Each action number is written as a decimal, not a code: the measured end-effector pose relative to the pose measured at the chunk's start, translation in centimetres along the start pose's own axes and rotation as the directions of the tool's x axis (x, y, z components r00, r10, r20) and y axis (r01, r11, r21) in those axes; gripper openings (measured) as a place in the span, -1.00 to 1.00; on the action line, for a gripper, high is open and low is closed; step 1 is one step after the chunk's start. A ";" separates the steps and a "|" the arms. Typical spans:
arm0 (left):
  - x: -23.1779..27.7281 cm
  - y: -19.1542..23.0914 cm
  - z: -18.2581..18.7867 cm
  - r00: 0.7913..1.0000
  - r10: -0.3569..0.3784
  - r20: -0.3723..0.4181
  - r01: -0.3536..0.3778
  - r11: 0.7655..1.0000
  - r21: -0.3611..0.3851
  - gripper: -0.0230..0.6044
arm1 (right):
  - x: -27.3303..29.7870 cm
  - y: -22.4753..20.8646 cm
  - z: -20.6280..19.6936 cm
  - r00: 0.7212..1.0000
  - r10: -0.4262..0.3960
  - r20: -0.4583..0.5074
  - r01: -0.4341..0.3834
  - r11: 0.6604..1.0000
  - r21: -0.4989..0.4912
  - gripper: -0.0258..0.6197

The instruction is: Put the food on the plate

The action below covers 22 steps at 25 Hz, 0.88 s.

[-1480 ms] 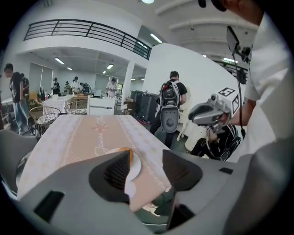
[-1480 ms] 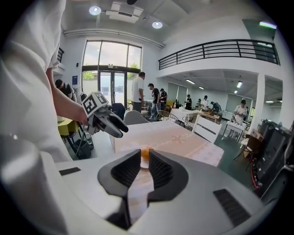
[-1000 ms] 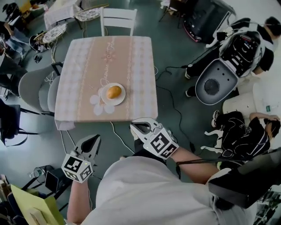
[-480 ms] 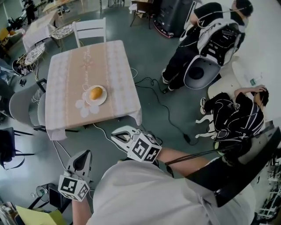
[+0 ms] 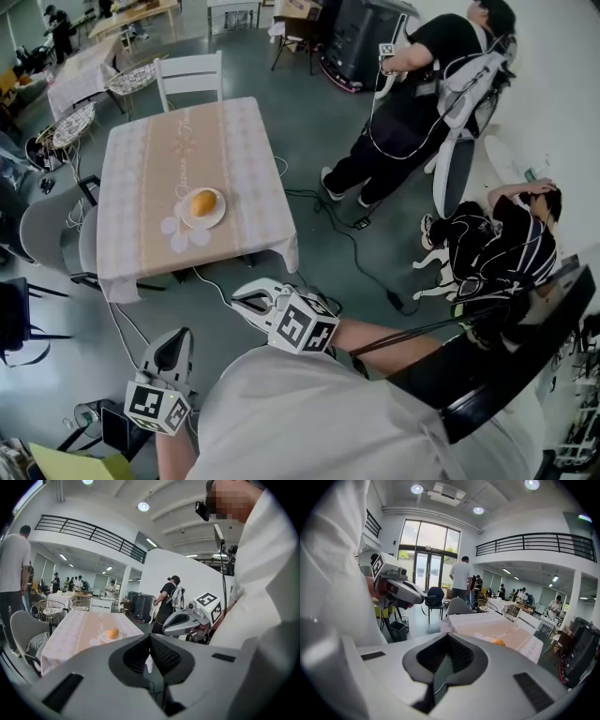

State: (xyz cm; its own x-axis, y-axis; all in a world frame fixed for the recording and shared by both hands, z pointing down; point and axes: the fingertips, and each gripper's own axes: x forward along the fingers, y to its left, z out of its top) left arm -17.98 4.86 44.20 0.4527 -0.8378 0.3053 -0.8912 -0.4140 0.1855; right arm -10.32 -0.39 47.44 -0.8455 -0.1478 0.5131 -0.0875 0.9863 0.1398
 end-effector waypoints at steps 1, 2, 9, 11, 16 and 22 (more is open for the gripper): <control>-0.1 0.0 -0.1 1.000 0.003 0.001 -0.003 1.000 -0.002 -0.90 | 0.0 0.2 0.1 1.000 0.003 0.000 -0.003 1.000 -0.003 -0.88; -0.3 0.1 -0.3 1.000 0.007 0.002 -0.007 1.000 -0.003 -0.90 | 0.1 0.4 0.1 1.000 0.005 0.000 -0.005 1.000 -0.007 -0.88; -0.7 0.2 -0.1 1.000 0.015 0.024 -0.015 1.000 -0.001 -0.90 | 0.2 0.8 0.6 1.000 0.012 -0.003 -0.012 0.999 -0.034 -0.88; -0.8 0.0 -0.1 1.000 0.014 0.025 -0.014 1.000 0.002 -0.90 | 0.1 1.0 0.6 1.000 0.013 -0.004 -0.013 0.999 -0.043 -0.88; -0.7 -0.3 -0.1 1.000 0.011 0.020 -0.011 1.000 0.005 -0.90 | -0.1 1.1 0.7 1.000 0.011 -0.004 -0.011 0.999 -0.047 -0.88; -0.6 -0.4 -0.7 1.000 0.003 0.013 -0.003 1.000 0.008 -0.90 | -0.1 1.2 0.2 1.000 0.005 -0.008 -0.005 0.999 -0.048 -0.88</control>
State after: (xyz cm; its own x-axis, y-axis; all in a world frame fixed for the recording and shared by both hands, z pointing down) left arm -17.82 5.75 44.60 0.4496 -0.8435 0.2938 -0.8928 -0.4142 0.1770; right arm -10.50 0.86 47.39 -0.8416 -0.1437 0.5206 -0.0576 0.9824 0.1779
